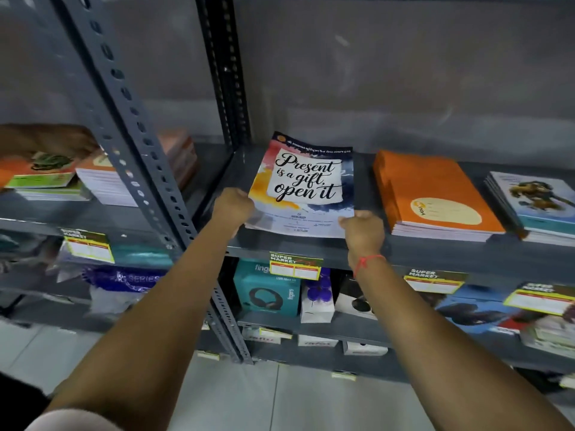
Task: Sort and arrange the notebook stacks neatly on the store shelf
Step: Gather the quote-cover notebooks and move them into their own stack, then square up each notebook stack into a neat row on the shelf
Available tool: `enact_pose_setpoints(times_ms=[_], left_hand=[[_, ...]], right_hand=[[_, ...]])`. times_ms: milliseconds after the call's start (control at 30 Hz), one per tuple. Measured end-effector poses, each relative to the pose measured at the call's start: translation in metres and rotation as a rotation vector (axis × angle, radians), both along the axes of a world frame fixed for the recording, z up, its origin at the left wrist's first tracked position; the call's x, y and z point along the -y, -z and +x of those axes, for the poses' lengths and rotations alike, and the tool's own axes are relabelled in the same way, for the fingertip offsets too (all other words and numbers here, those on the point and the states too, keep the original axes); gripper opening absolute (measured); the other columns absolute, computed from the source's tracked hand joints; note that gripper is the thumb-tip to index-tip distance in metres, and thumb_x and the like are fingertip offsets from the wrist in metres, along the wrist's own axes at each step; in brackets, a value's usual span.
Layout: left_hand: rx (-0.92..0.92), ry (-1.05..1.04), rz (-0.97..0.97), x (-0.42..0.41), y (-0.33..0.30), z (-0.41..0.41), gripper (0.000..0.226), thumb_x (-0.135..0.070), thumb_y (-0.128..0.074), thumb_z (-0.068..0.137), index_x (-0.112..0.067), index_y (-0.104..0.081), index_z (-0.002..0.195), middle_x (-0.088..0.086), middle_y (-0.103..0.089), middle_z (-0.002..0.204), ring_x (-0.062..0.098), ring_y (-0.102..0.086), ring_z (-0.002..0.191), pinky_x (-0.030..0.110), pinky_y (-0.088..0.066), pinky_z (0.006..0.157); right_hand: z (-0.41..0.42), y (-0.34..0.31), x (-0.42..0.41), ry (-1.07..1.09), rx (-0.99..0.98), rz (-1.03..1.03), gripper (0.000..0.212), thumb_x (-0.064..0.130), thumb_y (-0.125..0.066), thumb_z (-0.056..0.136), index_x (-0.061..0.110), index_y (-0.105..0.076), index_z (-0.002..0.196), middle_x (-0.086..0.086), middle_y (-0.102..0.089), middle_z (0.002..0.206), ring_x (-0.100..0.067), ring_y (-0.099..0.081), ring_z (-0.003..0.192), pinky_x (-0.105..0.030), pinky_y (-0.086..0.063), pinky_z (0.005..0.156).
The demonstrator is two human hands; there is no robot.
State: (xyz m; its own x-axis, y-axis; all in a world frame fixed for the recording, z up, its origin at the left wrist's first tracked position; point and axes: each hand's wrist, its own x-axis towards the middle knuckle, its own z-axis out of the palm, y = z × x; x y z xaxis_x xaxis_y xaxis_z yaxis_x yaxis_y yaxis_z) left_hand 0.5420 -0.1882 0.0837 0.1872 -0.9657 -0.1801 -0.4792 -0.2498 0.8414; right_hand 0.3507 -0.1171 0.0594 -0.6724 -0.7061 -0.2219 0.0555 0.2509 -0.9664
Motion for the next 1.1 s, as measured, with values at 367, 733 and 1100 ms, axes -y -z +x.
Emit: enact_pose_setpoints(times_ms=[367, 733, 1100], left_hand=[[-0.389, 0.057, -0.17, -0.024, 0.035, 0.015, 0.052, -0.007, -0.058, 0.087, -0.004, -0.041, 0.136, 0.0, -0.055, 0.13, 0.011, -0.051, 0.117, 0.022, -0.04, 0.101], [-0.497, 0.206, -0.256, -0.037, 0.071, 0.015, 0.064, -0.008, -0.051, 0.09, -0.014, -0.019, 0.145, -0.014, -0.056, 0.118, 0.005, -0.053, 0.111, 0.007, -0.045, 0.088], [-0.444, 0.071, -0.357, -0.02, 0.078, 0.013, 0.054, -0.002, -0.063, 0.082, -0.002, -0.044, 0.132, -0.018, -0.06, 0.093, 0.002, -0.055, 0.088, 0.001, -0.047, 0.076]], right_hand=[[-0.02, 0.037, -0.022, -0.238, -0.177, -0.121, 0.063, 0.04, -0.059, 0.085, 0.021, -0.04, 0.141, 0.0, -0.046, 0.145, -0.013, -0.045, 0.128, -0.023, -0.033, 0.1], [-0.042, 0.054, -0.022, -0.588, -0.344, -0.149, 0.084, 0.043, -0.065, 0.077, 0.037, -0.019, 0.147, 0.025, -0.031, 0.143, -0.004, -0.026, 0.14, -0.024, -0.024, 0.111], [-0.049, 0.063, -0.007, -0.531, -0.286, -0.241, 0.078, 0.031, -0.073, 0.073, 0.032, -0.036, 0.141, 0.027, -0.045, 0.133, 0.0, -0.041, 0.132, -0.029, -0.031, 0.114]])
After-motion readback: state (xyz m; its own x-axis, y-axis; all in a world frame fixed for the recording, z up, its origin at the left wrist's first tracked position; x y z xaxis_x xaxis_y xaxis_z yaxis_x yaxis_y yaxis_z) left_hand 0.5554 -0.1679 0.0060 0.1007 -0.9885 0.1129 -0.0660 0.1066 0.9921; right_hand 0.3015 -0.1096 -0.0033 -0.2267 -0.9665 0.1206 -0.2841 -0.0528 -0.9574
